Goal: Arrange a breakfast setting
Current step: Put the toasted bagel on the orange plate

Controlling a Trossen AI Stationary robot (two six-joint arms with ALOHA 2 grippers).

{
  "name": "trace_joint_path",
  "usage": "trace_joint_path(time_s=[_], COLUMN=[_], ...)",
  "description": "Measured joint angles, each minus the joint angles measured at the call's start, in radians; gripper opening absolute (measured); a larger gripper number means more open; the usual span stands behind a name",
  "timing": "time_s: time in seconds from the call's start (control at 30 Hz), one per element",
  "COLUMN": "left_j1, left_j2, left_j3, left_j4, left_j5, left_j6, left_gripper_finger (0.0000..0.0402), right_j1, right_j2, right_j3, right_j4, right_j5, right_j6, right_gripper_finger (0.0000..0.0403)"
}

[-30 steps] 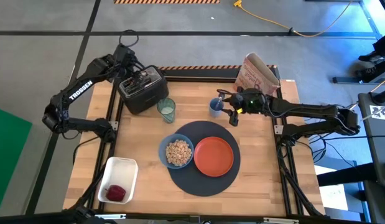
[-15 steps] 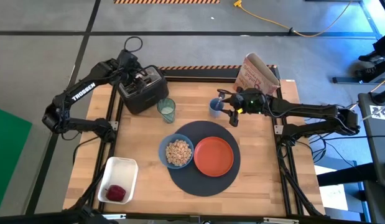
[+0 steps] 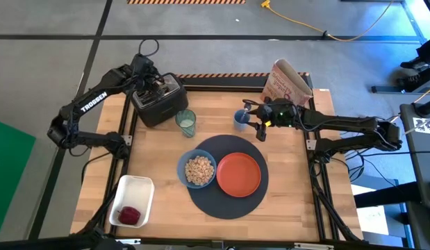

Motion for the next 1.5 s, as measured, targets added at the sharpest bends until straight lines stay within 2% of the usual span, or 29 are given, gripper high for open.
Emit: trace_joint_path(time_s=[0.4,0.7,1.07,1.5], left_j1=[0.031,0.031,0.031,0.03], left_j2=[0.0,-0.003,-0.002,-0.003], left_j3=[-0.001,-0.069,-0.073,-0.072], left_j4=[-0.002,0.028,0.063,0.066], left_j5=[0.0,-0.011,-0.011,-0.012], left_j6=[-0.004,-0.007,-0.006,-0.003], left_gripper_finger=[0.0185,0.0184,0.0182,0.0104], right_j1=[0.0,0.0,0.0,0.0], right_j2=[0.0,0.0,0.0,0.0], right_j3=[0.0,0.0,0.0,0.001], right_j4=[-0.001,-0.001,0.0,0.0], right_j5=[0.0,0.0,0.0,0.0], right_j6=[0.0,0.0,-0.003,-0.003], right_gripper_finger=[0.0204,0.0204,0.0204,0.0204])
